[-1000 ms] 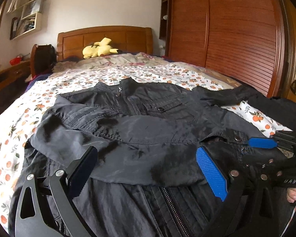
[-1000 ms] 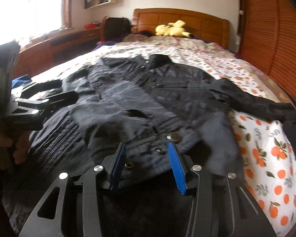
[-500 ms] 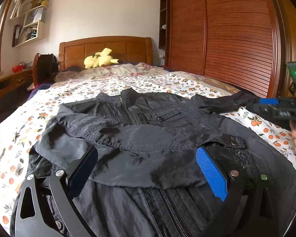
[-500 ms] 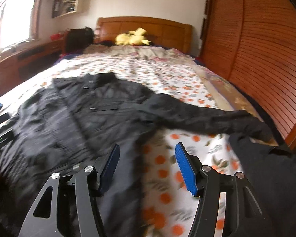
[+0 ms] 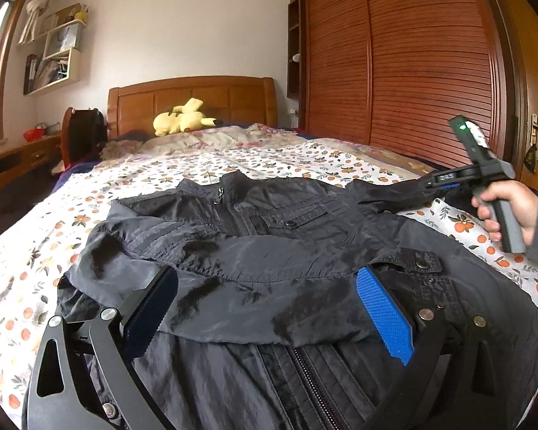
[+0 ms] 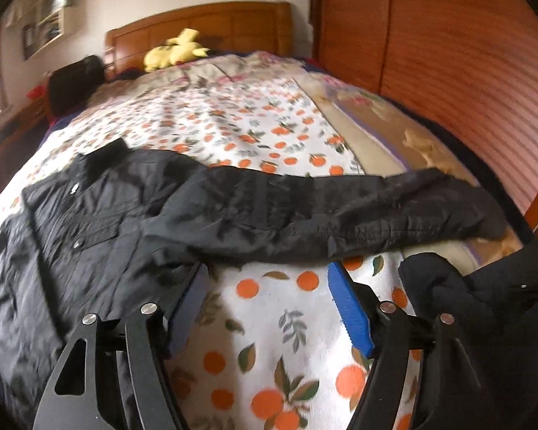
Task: Fold large clothes
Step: 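Grasp the other sleeve cuff with the right gripper and lift it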
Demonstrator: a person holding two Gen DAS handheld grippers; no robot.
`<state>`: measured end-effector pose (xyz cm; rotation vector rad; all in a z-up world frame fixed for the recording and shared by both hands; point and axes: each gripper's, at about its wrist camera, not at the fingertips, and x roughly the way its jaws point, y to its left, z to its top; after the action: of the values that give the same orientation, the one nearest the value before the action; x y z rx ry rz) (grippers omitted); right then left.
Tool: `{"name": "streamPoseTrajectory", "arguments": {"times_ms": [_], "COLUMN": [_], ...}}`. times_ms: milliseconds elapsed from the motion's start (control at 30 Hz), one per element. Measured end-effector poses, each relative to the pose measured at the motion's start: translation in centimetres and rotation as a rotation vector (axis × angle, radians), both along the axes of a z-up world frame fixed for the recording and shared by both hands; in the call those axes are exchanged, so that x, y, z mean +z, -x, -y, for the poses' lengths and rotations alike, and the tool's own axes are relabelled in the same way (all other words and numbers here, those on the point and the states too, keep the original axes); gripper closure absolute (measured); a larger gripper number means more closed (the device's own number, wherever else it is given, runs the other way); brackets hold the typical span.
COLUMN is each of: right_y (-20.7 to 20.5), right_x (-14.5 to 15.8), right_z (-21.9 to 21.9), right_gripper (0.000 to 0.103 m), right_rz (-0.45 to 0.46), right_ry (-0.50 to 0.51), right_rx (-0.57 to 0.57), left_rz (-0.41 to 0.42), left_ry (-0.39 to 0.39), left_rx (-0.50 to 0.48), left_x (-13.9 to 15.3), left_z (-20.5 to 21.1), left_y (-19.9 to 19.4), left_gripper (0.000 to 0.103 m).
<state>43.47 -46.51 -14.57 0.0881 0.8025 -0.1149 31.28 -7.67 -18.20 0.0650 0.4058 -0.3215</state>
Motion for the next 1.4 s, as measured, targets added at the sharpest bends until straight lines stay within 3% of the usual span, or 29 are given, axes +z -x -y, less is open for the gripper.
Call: {"name": "streamPoseTrajectory", "arguments": {"times_ms": [300,600,667,700,733,833,967,1100,1267,1400], "right_y": [-3.2,-4.9,-5.4,-5.7,-6.0,-6.4,-6.3,-5.1,-2.8,-1.5], "right_x": [-2.9,-3.7,-3.8,-3.8,-3.8,-2.7,1.2,4.8,6.8,6.2], "right_z": [2.6,4.8,4.9,4.9,4.8,3.8,0.9,-3.3,-9.6,-13.9], "right_gripper": [0.036,0.033,0.049,0.07,0.084,0.095,0.097,0.097,0.097,0.097], "right_rz": [-0.079,-0.09,-0.099,-0.101,-0.105,-0.066,0.032,0.117,0.133,0.091], "right_ry": [-0.151,-0.274,-0.254,-0.239,-0.224,-0.142,-0.027,0.014,0.033,0.033], "right_rx": [-0.119,-0.216,-0.235,-0.234,-0.231,-0.191,-0.112,0.041,0.234,0.362], "left_rz": [-0.003,-0.005,-0.006,-0.007,-0.007,-0.008,-0.01,-0.009,-0.012,-0.012], "left_ry": [-0.002,0.0,-0.001,-0.002,-0.003,0.004,0.006,0.002,0.005,0.005], "left_rx": [-0.008,-0.011,-0.012,-0.012,-0.012,-0.01,-0.009,-0.01,-0.01,-0.01], "left_x": [0.0,0.0,-0.1,-0.1,-0.1,-0.1,-0.2,-0.2,-0.1,-0.1], "left_z": [0.1,-0.1,0.0,0.0,0.0,0.0,0.0,0.1,-0.1,-0.1], "left_y": [0.0,-0.1,-0.1,-0.1,-0.1,-0.2,-0.2,-0.1,-0.2,-0.2], "left_gripper": [0.003,0.003,0.003,0.003,0.003,0.003,0.003,0.003,0.003,0.003]}}
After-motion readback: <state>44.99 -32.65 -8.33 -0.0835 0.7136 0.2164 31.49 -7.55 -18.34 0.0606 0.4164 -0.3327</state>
